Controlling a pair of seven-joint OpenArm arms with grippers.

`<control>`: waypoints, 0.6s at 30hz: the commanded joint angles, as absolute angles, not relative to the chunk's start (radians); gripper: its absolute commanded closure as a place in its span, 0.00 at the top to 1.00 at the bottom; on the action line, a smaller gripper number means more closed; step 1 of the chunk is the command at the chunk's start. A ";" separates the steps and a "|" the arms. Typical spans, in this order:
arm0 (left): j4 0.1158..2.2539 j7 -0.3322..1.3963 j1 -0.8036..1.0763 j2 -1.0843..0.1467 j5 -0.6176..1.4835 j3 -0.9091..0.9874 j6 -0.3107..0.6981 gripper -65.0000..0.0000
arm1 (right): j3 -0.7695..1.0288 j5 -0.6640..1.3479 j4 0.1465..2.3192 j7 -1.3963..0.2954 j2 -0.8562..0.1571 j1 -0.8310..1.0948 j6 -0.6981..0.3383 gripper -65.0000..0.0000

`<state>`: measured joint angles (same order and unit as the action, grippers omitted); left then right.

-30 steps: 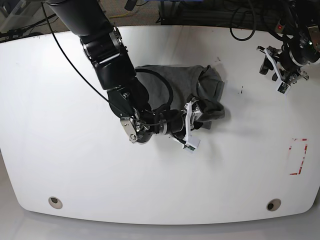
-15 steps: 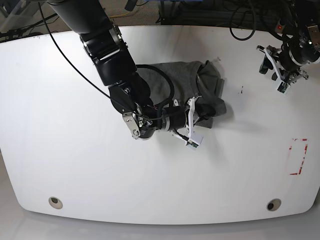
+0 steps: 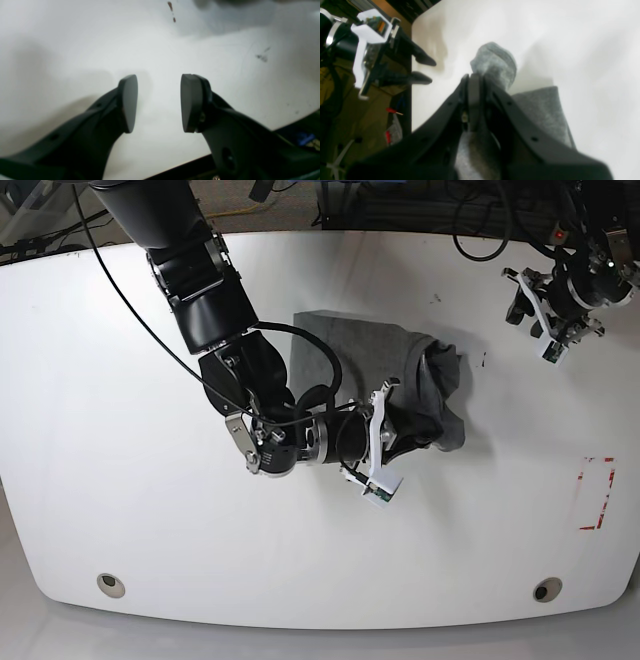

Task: Fold the T-shirt properly
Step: 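Release the left gripper and press the folded bundle with the right gripper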

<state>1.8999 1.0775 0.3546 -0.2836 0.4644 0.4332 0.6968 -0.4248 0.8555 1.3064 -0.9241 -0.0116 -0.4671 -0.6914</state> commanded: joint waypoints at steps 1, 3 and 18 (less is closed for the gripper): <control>1.916 1.063 0.352 -0.297 0.478 0.418 0.698 0.40 | -0.412 0.849 1.317 -0.868 -0.004 -0.495 -0.698 0.04; 1.916 1.063 0.352 -0.297 0.478 0.406 0.698 0.40 | -0.412 0.832 1.279 -0.839 0.007 -0.498 -0.698 0.07; 1.919 1.063 0.344 -0.298 0.478 0.271 0.698 0.40 | -0.344 0.725 1.224 -0.711 0.007 -0.490 -0.698 0.76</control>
<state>1.8999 1.0771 0.3515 -0.2863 0.4683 0.2798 0.6968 -0.3695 0.7002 1.1751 -0.7380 0.0132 -0.4648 -0.6880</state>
